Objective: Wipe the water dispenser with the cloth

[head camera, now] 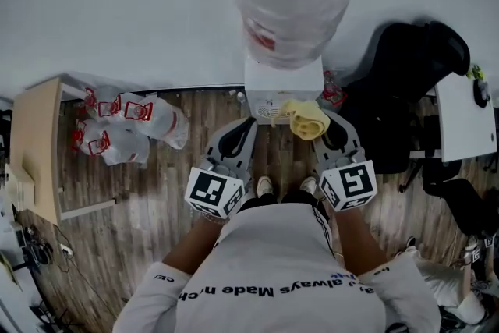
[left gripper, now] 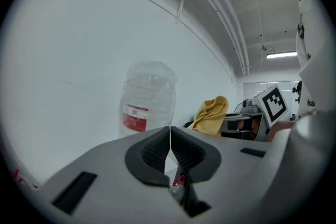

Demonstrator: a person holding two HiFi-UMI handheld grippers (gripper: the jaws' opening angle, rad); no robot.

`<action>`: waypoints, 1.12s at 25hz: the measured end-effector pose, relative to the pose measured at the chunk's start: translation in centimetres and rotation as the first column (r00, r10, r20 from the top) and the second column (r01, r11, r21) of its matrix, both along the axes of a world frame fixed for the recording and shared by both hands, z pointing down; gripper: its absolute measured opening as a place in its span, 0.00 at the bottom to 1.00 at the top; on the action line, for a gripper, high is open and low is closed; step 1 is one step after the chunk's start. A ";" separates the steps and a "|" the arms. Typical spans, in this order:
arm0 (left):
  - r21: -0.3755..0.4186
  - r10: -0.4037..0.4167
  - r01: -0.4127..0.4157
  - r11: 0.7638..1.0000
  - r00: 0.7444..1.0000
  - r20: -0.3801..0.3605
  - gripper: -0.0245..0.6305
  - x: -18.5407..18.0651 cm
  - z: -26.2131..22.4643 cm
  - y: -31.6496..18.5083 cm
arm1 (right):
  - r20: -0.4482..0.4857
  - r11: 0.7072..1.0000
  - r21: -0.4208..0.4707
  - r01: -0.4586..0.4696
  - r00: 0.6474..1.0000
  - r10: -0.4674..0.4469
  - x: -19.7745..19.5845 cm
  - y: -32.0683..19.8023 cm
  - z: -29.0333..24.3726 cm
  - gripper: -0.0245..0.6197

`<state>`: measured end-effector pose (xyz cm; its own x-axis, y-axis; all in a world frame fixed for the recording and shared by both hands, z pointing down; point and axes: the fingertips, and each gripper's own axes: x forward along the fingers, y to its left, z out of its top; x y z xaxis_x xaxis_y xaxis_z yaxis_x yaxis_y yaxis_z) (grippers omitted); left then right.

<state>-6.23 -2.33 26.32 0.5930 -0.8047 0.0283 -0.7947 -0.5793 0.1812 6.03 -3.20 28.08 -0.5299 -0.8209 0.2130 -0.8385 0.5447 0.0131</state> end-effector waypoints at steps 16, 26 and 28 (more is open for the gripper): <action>0.121 0.045 -0.042 0.992 0.999 -0.019 0.08 0.5 -6.9 2.7 | 0.004 0.997 0.075 0.016 1.000 -0.016 0.1 4.4 -6.7 0.13; 0.125 0.053 -0.049 0.991 0.998 -0.025 0.08 0.8 -7.0 3.2 | 0.023 0.996 0.081 0.031 0.999 -0.033 -0.2 4.6 -7.2 0.13; 0.125 0.054 -0.050 0.991 0.998 -0.027 0.08 0.7 -7.1 3.3 | 0.022 0.996 0.079 0.030 0.999 -0.032 -0.2 4.7 -7.2 0.13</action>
<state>-5.54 0.94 19.27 0.6333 -0.7688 -0.0886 -0.7582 -0.6393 0.1285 5.80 1.53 20.89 -0.5596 -0.8175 0.1362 -0.8216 0.5687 0.0378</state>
